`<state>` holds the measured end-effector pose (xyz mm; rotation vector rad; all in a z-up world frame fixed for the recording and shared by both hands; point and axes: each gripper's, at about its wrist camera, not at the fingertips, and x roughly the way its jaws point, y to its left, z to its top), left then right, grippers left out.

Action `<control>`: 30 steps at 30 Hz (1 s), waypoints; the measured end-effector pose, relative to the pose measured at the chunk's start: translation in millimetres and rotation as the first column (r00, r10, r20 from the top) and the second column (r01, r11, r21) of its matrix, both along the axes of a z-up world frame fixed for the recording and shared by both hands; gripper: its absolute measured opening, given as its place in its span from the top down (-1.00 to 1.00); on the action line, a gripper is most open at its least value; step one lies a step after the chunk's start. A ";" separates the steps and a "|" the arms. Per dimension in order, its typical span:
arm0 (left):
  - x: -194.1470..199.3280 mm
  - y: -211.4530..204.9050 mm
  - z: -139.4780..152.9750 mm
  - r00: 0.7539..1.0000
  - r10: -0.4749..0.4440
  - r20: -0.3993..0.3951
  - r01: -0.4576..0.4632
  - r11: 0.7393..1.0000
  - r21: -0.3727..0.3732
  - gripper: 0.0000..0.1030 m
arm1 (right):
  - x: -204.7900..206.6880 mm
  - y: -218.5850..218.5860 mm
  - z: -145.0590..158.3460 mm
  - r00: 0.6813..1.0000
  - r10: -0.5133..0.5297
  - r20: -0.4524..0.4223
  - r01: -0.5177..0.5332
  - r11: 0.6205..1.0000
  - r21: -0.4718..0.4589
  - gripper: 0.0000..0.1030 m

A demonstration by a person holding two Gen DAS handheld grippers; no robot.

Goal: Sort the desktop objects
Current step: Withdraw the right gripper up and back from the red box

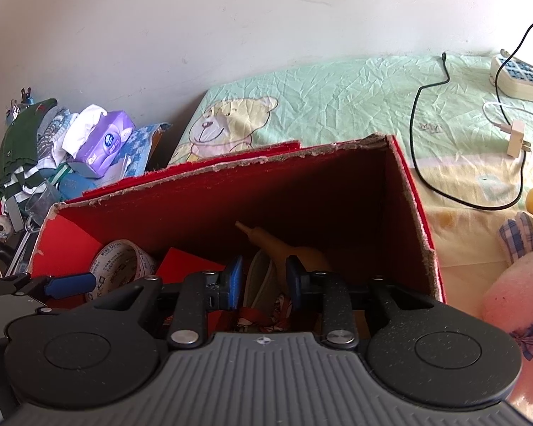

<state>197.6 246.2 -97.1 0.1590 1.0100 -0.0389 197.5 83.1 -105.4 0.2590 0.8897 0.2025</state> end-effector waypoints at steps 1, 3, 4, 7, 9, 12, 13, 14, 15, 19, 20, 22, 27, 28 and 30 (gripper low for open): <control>-0.4 -0.1 0.2 1.000 0.000 0.002 0.000 1.000 0.002 -0.75 | -1.3 0.2 0.6 1.000 -0.003 0.010 0.003 1.000 -0.003 0.43; -1.2 -0.1 0.7 1.000 0.004 0.008 -0.004 1.000 0.010 -0.75 | -3.2 0.9 1.8 1.000 -0.009 0.025 0.009 1.000 -0.014 0.43; -1.9 -0.2 1.0 1.000 0.007 0.014 -0.007 1.000 0.014 -0.75 | -4.2 1.1 2.4 0.999 -0.014 0.032 0.015 1.000 -0.019 0.43; -3.8 -0.1 2.3 0.999 0.014 0.030 -0.015 1.000 0.021 -0.79 | -6.3 2.1 3.7 0.998 -0.023 0.051 0.024 0.999 -0.034 0.43; -4.2 -0.4 2.3 0.999 0.019 0.036 -0.020 0.999 0.030 -0.81 | -8.4 1.9 4.4 0.997 -0.029 0.067 0.032 0.999 -0.038 0.43; -5.5 -0.1 2.7 0.999 0.021 0.048 -0.023 0.999 0.034 -0.84 | -10.2 3.4 5.6 0.996 -0.039 0.085 0.044 0.998 -0.054 0.43; -6.3 -0.3 2.9 0.998 0.023 0.054 -0.025 0.999 0.038 -0.84 | -10.3 3.5 5.7 0.995 -0.040 0.088 0.045 0.997 -0.056 0.43; -7.6 -0.7 3.3 0.998 0.022 0.062 -0.025 0.999 0.041 -0.84 | -11.0 3.2 5.9 0.995 -0.045 0.091 0.050 0.997 -0.056 0.43; -9.2 -1.0 4.0 0.997 0.020 0.074 -0.024 0.999 0.042 -0.84 | -12.1 2.9 6.2 0.994 -0.053 0.097 0.059 0.997 -0.059 0.43; -16.5 1.4 8.0 0.993 0.010 0.116 -0.012 1.000 0.012 -0.85 | -18.0 6.3 9.3 0.988 -0.064 0.140 0.077 0.993 -0.089 0.43; -19.3 4.4 10.2 0.991 0.020 0.135 -0.019 1.000 -0.007 -0.86 | -19.6 6.1 10.2 0.986 -0.064 0.152 0.079 0.993 -0.090 0.42; -23.8 9.9 15.3 0.987 0.054 0.153 -0.048 0.998 -0.046 -0.93 | -24.2 3.3 12.4 0.982 -0.075 0.174 0.090 0.993 -0.081 0.42; -39.1 15.3 33.5 0.978 0.102 0.183 -0.082 0.990 -0.114 -0.96 | -38.2 -4.6 22.4 0.969 -0.139 0.204 0.158 0.985 -0.076 0.33; -40.7 16.1 36.2 0.977 0.107 0.184 -0.087 0.989 -0.116 -0.99 | -40.4 -5.6 23.3 0.969 -0.141 0.202 0.158 0.985 -0.074 0.33; -42.1 17.8 39.6 0.980 0.112 0.163 -0.092 0.988 -0.127 -0.99 | -44.7 -7.0 25.0 0.970 -0.149 0.195 0.164 0.984 -0.067 0.33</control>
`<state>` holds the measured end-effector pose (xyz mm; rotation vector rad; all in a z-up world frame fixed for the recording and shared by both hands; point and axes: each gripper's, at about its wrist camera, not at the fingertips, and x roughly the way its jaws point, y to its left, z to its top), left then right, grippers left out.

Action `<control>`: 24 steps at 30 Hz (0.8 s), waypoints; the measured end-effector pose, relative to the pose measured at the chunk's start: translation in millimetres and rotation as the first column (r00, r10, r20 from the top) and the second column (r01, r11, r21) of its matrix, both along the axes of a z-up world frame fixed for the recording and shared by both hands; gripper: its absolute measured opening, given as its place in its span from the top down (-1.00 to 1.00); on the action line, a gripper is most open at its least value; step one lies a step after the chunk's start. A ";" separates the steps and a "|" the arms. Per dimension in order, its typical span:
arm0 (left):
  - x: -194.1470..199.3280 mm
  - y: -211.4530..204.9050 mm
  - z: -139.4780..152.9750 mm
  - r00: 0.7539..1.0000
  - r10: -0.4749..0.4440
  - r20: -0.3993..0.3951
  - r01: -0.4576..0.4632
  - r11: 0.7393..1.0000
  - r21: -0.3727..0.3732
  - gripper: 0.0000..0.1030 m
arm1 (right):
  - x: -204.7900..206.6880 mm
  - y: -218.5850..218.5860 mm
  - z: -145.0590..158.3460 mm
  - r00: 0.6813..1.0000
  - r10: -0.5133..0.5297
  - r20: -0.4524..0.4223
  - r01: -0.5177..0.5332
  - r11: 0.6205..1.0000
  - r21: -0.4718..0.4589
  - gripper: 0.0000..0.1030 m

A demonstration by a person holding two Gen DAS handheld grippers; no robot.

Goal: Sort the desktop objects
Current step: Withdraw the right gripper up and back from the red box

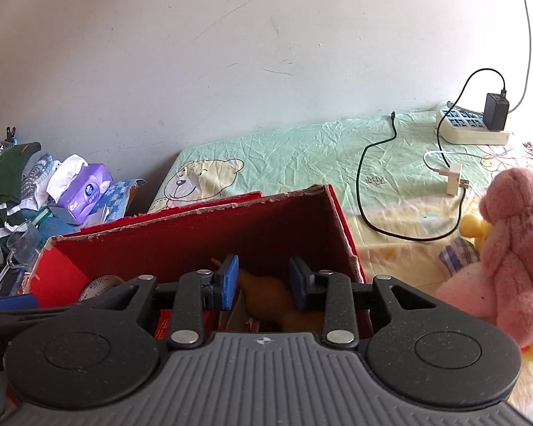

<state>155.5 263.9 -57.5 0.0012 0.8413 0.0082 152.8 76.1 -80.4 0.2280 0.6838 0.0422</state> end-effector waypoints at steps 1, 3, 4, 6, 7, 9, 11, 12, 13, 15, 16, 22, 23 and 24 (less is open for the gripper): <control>-0.3 1.1 0.7 1.000 0.000 -0.018 0.000 1.000 -0.009 -0.99 | -2.1 0.9 0.5 1.000 -0.003 -0.008 0.003 1.000 0.001 0.33; -3.0 3.7 1.5 0.999 0.004 -0.050 -0.005 1.000 -0.024 -0.99 | -7.7 3.1 2.5 1.000 0.003 -0.020 -0.003 1.000 0.000 0.33; -5.6 6.0 1.8 0.998 0.009 -0.056 -0.011 0.999 -0.032 -0.99 | -12.1 4.6 4.2 1.000 0.012 -0.018 -0.012 1.000 -0.002 0.32; -13.4 7.1 2.4 0.997 0.026 -0.071 -0.028 0.999 -0.028 -0.99 | -19.9 7.6 8.0 1.000 0.023 -0.010 -0.024 1.000 -0.014 0.25; -16.3 6.9 2.8 0.996 0.033 -0.080 -0.035 0.999 -0.017 -0.99 | -23.5 8.8 9.6 1.000 0.025 -0.007 -0.025 0.999 -0.021 0.20; -22.0 6.3 4.9 0.996 0.040 -0.075 -0.040 0.999 0.011 -0.99 | -29.2 11.1 11.9 1.000 0.026 -0.005 -0.026 0.999 -0.031 0.20; -28.4 5.1 8.3 0.998 0.048 -0.051 -0.046 0.998 0.036 -0.99 | -33.5 13.4 13.2 1.000 0.029 0.000 -0.029 0.999 -0.037 0.19; -30.1 4.9 9.9 0.998 0.051 -0.044 -0.049 0.998 0.042 -0.99 | -35.6 14.4 13.7 1.000 0.030 0.001 -0.029 0.999 -0.041 0.19; -31.3 5.1 10.7 0.998 0.051 -0.045 -0.049 0.998 0.043 -0.99 | -36.9 14.7 13.9 1.000 0.027 0.000 -0.027 0.999 -0.043 0.19; -31.9 7.4 11.3 0.997 0.049 -0.060 -0.047 0.999 0.026 -0.99 | -40.7 14.0 15.0 1.000 0.018 0.000 -0.018 0.999 -0.041 0.19; -32.8 8.3 11.7 0.997 0.044 -0.065 -0.043 0.999 0.017 -0.99 | -43.3 13.8 16.1 1.000 0.012 0.005 -0.011 0.999 -0.042 0.19; -43.9 4.2 20.1 0.998 0.031 -0.054 -0.029 0.999 0.032 -0.99 | -58.4 12.5 26.6 0.999 -0.032 0.039 0.035 0.996 -0.084 0.10; -46.2 2.8 22.3 0.998 0.029 -0.048 -0.027 0.999 0.039 -0.99 | -61.2 11.9 28.7 0.998 -0.038 0.046 0.042 0.995 -0.088 0.06; -48.9 1.5 24.6 0.999 0.026 -0.040 -0.024 0.999 0.046 -0.99 | -64.1 11.3 30.7 0.998 -0.042 0.052 0.047 0.995 -0.091 0.04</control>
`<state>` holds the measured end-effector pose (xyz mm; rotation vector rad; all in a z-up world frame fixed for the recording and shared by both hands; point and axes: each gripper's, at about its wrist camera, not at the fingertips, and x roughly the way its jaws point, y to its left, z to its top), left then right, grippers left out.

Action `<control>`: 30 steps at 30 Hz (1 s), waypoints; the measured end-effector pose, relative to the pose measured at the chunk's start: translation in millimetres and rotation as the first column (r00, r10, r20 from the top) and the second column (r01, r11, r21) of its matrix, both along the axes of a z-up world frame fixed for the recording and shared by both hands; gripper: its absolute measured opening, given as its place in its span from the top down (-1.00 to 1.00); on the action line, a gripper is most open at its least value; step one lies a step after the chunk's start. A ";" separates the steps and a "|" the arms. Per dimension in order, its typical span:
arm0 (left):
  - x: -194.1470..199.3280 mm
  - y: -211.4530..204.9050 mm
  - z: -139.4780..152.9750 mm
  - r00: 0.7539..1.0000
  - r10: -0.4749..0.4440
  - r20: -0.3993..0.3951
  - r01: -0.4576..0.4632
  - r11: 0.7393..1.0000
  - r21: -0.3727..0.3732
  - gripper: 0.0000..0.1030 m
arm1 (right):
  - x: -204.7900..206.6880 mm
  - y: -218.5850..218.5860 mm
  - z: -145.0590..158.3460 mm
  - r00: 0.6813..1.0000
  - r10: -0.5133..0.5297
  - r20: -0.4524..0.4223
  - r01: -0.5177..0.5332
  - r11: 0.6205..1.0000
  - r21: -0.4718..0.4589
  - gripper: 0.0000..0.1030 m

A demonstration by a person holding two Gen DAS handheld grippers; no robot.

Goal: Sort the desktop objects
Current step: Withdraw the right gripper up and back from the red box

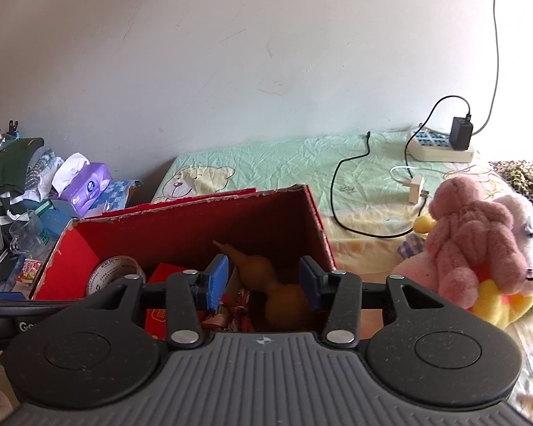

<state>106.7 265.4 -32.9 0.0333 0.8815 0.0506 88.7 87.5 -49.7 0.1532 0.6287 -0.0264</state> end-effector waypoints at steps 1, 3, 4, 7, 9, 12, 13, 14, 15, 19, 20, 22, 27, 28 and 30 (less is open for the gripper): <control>-2.9 -1.4 2.0 1.000 -0.003 0.007 0.003 1.000 0.005 -0.99 | -2.6 -0.5 2.1 1.000 -0.004 0.005 0.004 1.000 -0.004 0.04; -7.6 -3.6 5.4 1.000 -0.011 0.013 0.011 1.000 0.010 -0.99 | -7.2 -1.0 6.0 1.000 -0.010 0.012 0.010 1.000 -0.011 0.00; -9.7 -4.4 6.8 1.000 -0.015 0.015 0.015 1.000 0.008 -0.99 | -9.5 -1.1 7.7 1.000 -0.013 0.013 0.013 1.000 -0.012 -0.05; -15.8 -5.5 9.7 1.000 -0.019 0.015 0.019 1.000 -0.009 -0.99 | -16.1 -0.8 10.2 1.000 -0.014 0.012 0.015 1.000 -0.016 -0.10; -19.8 -7.6 10.0 1.000 -0.024 0.015 0.024 1.000 -0.012 -0.99 | -19.7 0.9 10.2 1.000 -0.008 0.006 0.009 1.000 -0.022 -0.10; -25.1 -11.1 7.2 1.000 -0.020 0.002 0.020 1.000 0.002 -0.99 | -24.2 3.1 9.8 1.000 -0.017 -0.007 0.016 0.999 -0.039 -0.12; -26.8 -11.4 5.9 1.000 -0.019 -0.006 0.019 1.000 0.003 -0.99 | -25.7 3.4 9.7 1.000 -0.021 -0.011 0.021 0.999 -0.045 -0.13; -28.6 -11.4 4.7 1.000 -0.019 -0.014 0.019 1.000 0.001 -0.99 | -27.2 3.4 10.1 1.000 -0.024 -0.014 0.023 0.999 -0.046 -0.19; -30.6 -11.2 3.6 1.000 -0.019 -0.020 0.019 1.000 -0.002 -0.99 | -29.1 3.0 10.7 1.000 -0.024 -0.015 0.024 0.999 -0.044 -0.25; -37.5 -12.8 -0.8 0.999 -0.014 -0.034 0.015 1.000 0.011 -0.99 | -37.9 6.5 12.4 1.000 -0.026 0.008 0.026 0.998 -0.062 -0.49; -38.3 -13.3 -1.9 0.999 -0.013 -0.037 0.014 1.000 0.015 -0.99 | -39.6 7.7 12.5 1.000 -0.027 0.014 0.028 0.997 -0.069 -0.56; -39.9 -12.9 -3.2 0.999 -0.007 -0.042 0.008 1.000 0.017 -0.99 | -42.1 9.5 12.1 0.999 -0.028 0.024 0.030 0.996 -0.082 -0.59; -42.7 -10.7 -4.9 0.998 0.010 -0.058 -0.008 1.000 0.027 -0.99 | -49.3 10.6 10.3 0.999 -0.036 0.039 0.040 0.995 -0.094 -0.64; -42.7 -10.8 -5.3 0.998 0.009 -0.063 -0.007 1.000 0.026 -0.99 | -50.7 10.2 10.2 0.999 -0.038 0.038 0.042 0.995 -0.093 -0.64; -43.4 -12.1 -5.9 0.997 0.004 -0.072 -0.002 1.000 0.023 -0.99 | -52.7 8.7 10.0 0.999 -0.042 0.031 0.044 0.995 -0.091 -0.64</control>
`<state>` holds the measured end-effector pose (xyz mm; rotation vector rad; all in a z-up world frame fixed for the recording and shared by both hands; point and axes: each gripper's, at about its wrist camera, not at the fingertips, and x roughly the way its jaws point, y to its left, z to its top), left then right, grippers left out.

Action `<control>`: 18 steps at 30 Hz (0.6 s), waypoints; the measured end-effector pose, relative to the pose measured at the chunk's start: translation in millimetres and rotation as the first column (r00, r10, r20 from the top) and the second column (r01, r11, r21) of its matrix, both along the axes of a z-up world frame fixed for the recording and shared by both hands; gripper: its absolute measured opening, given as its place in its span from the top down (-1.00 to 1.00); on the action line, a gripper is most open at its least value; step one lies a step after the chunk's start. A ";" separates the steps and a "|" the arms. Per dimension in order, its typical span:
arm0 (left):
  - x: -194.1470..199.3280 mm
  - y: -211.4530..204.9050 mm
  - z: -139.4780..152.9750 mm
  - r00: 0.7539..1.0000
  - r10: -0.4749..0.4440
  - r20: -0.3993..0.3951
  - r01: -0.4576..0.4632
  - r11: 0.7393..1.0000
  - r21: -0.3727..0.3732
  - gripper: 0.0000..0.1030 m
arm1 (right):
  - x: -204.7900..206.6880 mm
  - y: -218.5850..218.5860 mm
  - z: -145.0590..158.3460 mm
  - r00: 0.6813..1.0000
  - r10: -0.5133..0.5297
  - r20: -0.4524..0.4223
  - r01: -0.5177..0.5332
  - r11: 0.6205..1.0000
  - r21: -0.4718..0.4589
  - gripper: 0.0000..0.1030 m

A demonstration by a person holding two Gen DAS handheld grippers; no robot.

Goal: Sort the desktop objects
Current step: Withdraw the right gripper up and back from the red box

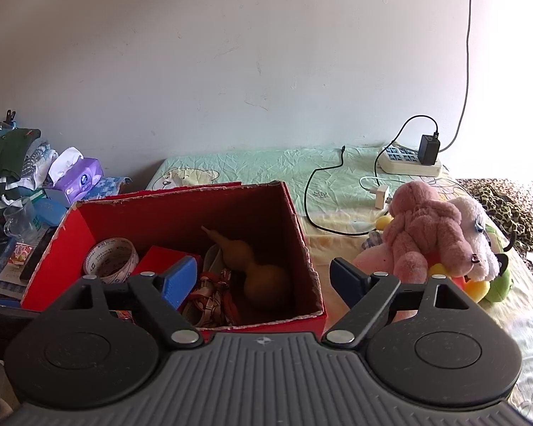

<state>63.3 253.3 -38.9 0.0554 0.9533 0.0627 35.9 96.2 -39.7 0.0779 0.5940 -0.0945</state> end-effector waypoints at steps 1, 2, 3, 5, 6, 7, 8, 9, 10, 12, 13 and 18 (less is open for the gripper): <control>-0.6 -0.9 -0.3 1.000 -0.003 -0.004 0.003 1.000 -0.002 -0.99 | -0.4 -1.2 0.0 1.000 -0.005 -0.009 0.005 1.000 0.001 -0.64; -1.4 -1.7 -0.4 1.000 -0.007 -0.007 0.007 1.000 -0.004 -0.99 | -0.8 -2.4 -0.2 1.000 -0.012 -0.021 0.012 1.000 0.001 -0.64; -2.3 -2.7 -0.4 1.000 -0.012 -0.008 0.012 1.000 -0.007 -0.99 | -1.1 -4.2 -0.6 0.999 -0.019 -0.033 0.019 1.000 0.004 -0.64; -4.3 -4.2 -0.3 1.000 -0.020 -0.010 0.020 1.000 -0.016 -0.99 | -2.9 -7.4 -1.3 0.999 -0.026 -0.046 0.027 0.999 0.018 -0.64; -5.1 -5.1 -0.3 1.000 -0.021 -0.014 0.021 1.000 -0.019 -0.99 | -3.2 -8.9 -1.4 0.998 -0.027 -0.053 0.028 0.999 0.025 -0.64; -5.5 -5.7 -0.6 1.000 -0.021 -0.018 0.021 1.000 -0.021 -0.99 | -3.9 -9.8 -1.5 0.998 -0.027 -0.060 0.028 0.999 0.028 -0.64; -5.7 -6.2 -1.2 0.999 -0.021 -0.024 0.020 1.000 -0.022 -0.99 | -4.0 -10.5 -1.6 0.997 -0.025 -0.067 0.027 0.999 0.026 -0.64; -5.7 -6.6 -2.0 0.999 -0.019 -0.033 0.018 1.000 -0.021 -0.99 | -3.6 -10.4 -1.7 0.997 -0.023 -0.078 0.024 0.999 0.021 -0.64; -5.6 -6.8 -2.9 0.999 -0.015 -0.044 0.015 1.000 -0.018 -0.99 | -3.3 -10.3 -2.2 0.996 -0.019 -0.089 0.021 1.000 0.018 -0.64; -5.5 -7.3 -4.6 0.998 -0.017 -0.068 0.016 1.000 -0.012 -0.99 | -2.8 -10.3 -4.1 0.994 -0.010 -0.113 0.012 1.000 0.023 -0.63; -5.8 -7.5 -5.6 0.997 -0.019 -0.079 0.019 1.000 -0.007 -0.99 | -2.4 -10.0 -5.4 0.992 -0.005 -0.126 0.009 1.000 0.026 -0.63; -8.9 -1.6 -9.9 0.994 -0.015 -0.105 0.012 0.999 -0.031 -0.99 | -0.3 -7.8 -8.1 0.987 0.021 -0.160 -0.013 0.999 0.051 -0.63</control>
